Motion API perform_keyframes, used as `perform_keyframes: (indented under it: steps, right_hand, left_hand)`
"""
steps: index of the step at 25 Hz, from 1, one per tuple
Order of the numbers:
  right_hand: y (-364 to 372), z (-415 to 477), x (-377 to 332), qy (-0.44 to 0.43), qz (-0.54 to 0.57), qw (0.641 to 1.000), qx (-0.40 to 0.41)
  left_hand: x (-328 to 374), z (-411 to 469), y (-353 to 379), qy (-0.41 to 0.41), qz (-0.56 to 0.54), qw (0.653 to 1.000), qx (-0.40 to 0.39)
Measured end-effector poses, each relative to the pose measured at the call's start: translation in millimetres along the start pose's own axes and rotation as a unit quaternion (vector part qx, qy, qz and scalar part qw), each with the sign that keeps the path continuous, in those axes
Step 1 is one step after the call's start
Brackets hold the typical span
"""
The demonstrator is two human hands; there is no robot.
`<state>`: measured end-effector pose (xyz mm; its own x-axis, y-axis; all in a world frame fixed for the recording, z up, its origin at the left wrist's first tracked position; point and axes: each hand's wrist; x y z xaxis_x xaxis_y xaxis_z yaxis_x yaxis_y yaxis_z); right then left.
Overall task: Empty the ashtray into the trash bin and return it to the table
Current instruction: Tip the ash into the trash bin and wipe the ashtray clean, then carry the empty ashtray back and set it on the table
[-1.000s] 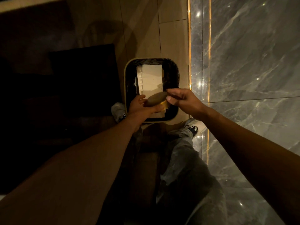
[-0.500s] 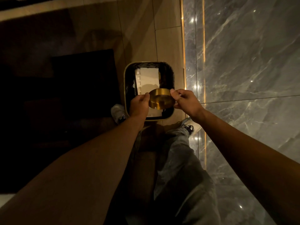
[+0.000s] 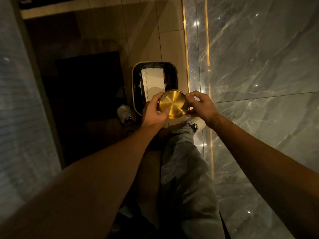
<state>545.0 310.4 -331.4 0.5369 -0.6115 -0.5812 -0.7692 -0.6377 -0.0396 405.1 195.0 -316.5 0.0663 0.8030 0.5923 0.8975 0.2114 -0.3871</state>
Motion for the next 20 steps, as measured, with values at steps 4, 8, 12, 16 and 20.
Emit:
perform_keyframes:
  steps: [4,8,12,16,20]
  right_hand:
    - [-12.6,-41.6,-10.9,-0.049,-0.035,0.998,-0.020]
    - [-29.3,-94.2,-25.9,-0.072,-0.036,0.996,-0.040]
    - [-37.3,-140.9,-40.8,-0.080,-0.062,0.994,-0.048]
    - [-31.4,-182.2,-61.5,-0.108,-0.154,0.981,-0.041]
    - [-18.1,-217.2,-95.7,-0.180,-0.243,0.953,-0.026]
  left_hand:
    - [30.5,-37.2,-10.0,0.041,0.086,0.994,-0.061]
    - [54.1,-66.6,-13.2,0.111,0.150,0.980,-0.070]
    - [73.1,-103.2,-17.4,0.165,0.187,0.967,-0.046]
    - [88.3,-135.9,-36.3,0.177,0.166,0.970,-0.026]
    - [110.6,-167.2,-75.8,0.194,0.112,0.974,-0.019]
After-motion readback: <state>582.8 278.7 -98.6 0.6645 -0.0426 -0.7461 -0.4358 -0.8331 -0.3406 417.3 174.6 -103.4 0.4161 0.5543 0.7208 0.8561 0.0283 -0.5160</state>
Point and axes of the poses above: each hand's wrist, its own z-axis towards the middle knuckle, its own y-axis out of the palm, x = y × z, and after that the axes turned 3 degrees about z, right-handed
